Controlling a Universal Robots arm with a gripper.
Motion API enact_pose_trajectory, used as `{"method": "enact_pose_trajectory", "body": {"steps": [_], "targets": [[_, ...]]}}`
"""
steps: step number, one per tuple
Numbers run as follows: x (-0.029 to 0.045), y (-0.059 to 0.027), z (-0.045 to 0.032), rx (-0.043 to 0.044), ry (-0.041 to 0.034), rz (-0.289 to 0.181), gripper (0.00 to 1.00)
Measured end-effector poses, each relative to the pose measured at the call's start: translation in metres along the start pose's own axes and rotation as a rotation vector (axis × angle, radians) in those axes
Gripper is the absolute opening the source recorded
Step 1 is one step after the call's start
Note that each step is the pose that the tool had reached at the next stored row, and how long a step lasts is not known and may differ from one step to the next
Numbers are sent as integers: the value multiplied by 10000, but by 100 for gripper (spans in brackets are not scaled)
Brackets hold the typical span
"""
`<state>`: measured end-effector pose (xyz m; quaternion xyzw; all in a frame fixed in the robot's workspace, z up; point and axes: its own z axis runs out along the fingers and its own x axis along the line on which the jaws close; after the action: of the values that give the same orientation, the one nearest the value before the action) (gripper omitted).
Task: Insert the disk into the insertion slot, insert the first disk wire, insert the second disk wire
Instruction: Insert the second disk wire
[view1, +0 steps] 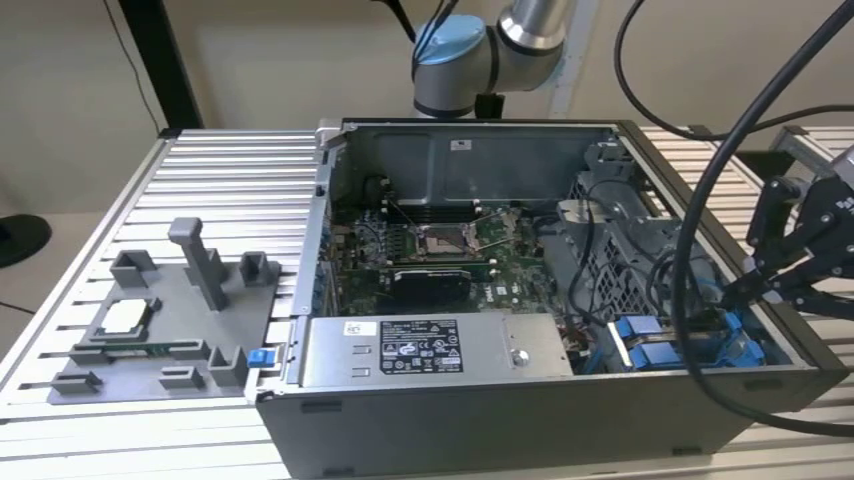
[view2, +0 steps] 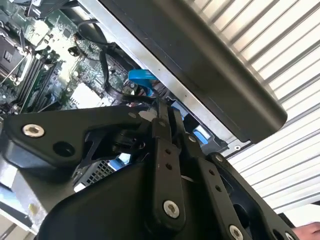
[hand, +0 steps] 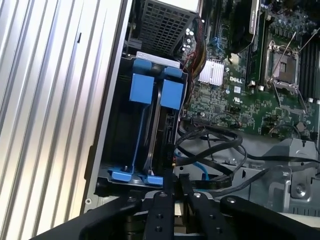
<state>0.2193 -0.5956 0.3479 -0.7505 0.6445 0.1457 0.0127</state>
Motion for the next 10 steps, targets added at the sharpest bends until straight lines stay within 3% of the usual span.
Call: {"method": "enact_pose_trajectory", "body": {"steps": [3,10], "targets": [[4,-3,17,-12,-99,-15,0],[7,-5,28,-137,-128,11,0]]}}
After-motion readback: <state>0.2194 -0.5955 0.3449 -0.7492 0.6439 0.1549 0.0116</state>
